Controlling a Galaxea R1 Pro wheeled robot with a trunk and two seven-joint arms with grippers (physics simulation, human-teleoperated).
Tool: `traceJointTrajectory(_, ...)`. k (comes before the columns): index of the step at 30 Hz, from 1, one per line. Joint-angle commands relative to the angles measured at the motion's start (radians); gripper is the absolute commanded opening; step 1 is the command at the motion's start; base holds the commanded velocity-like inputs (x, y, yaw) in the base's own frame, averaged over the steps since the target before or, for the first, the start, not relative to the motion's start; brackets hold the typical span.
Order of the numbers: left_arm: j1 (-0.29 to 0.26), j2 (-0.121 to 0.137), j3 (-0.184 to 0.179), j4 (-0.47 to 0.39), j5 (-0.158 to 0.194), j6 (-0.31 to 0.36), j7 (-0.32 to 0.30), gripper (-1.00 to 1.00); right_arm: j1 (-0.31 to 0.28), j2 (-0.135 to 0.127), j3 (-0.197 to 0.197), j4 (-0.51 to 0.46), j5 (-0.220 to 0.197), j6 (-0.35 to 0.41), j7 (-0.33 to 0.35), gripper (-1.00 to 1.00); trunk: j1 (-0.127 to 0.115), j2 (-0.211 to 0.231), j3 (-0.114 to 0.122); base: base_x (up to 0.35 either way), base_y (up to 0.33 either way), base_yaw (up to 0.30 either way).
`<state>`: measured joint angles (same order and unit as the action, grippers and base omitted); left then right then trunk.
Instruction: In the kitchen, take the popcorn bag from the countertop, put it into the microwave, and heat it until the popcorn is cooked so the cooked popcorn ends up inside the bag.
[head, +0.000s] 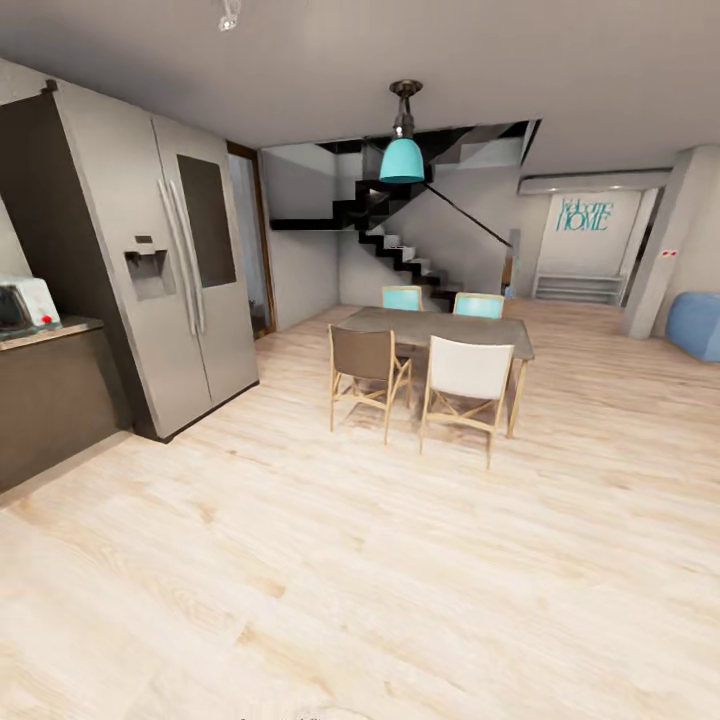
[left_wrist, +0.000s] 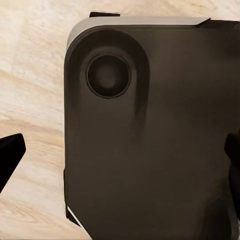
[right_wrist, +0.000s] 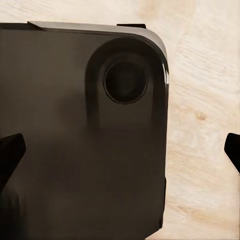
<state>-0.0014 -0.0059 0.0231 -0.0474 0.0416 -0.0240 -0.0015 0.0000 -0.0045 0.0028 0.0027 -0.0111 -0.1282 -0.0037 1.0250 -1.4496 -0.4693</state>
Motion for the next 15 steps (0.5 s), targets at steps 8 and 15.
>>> traceJointTrajectory(8, 0.000, 0.000, 0.002, 0.000, 0.004, -0.002, -0.001, 1.00, 0.000, 0.000, 0.001, 0.000, -0.001, -0.004, 0.000, 1.00, 0.000, 0.000, -0.001, 0.000, 0.000, 0.276)
traceJointTrajectory(15, 0.000, 0.000, 0.002, 0.000, 0.004, -0.002, 0.000, 1.00, 0.000, 0.000, 0.001, 0.000, -0.001, -0.004, -0.001, 1.00, 0.000, 0.000, -0.001, 0.000, 0.000, 0.276)
